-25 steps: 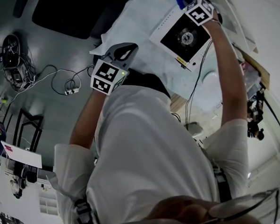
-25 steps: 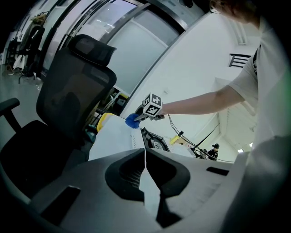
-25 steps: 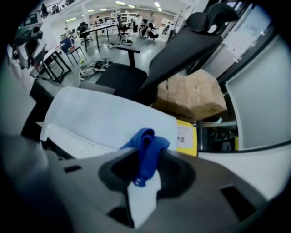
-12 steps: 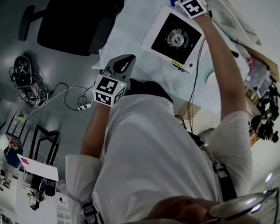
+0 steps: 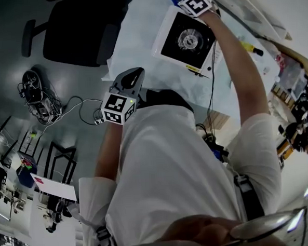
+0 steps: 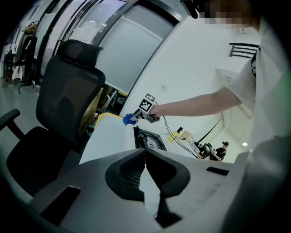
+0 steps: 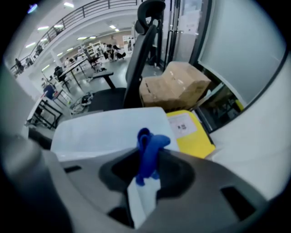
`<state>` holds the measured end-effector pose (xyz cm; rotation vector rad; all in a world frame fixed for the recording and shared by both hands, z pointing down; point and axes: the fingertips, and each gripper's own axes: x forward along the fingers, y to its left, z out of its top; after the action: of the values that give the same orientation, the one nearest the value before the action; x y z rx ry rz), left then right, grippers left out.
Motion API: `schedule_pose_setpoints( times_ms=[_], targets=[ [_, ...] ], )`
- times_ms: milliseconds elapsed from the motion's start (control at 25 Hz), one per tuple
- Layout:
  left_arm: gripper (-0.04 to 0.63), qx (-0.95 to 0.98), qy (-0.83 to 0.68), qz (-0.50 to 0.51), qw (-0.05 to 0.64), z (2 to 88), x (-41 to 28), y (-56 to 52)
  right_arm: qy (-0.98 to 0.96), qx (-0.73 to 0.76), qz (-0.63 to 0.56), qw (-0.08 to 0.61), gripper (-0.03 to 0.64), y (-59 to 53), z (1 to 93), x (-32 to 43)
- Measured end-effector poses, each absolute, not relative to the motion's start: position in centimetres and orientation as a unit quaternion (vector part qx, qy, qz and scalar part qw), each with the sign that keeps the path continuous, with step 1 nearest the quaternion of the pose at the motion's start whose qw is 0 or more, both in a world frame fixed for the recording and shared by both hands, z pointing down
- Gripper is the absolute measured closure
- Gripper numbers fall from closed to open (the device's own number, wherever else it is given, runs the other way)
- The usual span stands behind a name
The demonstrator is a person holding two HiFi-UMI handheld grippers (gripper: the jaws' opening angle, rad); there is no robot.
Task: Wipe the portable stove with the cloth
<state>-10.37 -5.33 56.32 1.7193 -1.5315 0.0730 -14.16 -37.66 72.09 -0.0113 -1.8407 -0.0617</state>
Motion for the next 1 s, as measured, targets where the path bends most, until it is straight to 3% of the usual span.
schedule_pose_setpoints(
  times_ms=[1000],
  targets=[
    [0.557, 0.720, -0.565, 0.068, 0.398, 55.5, -3.4, -6.6, -0.779, 0.018, 0.135, 0.613, 0.512, -39.5, 71.8, 0.2]
  ],
)
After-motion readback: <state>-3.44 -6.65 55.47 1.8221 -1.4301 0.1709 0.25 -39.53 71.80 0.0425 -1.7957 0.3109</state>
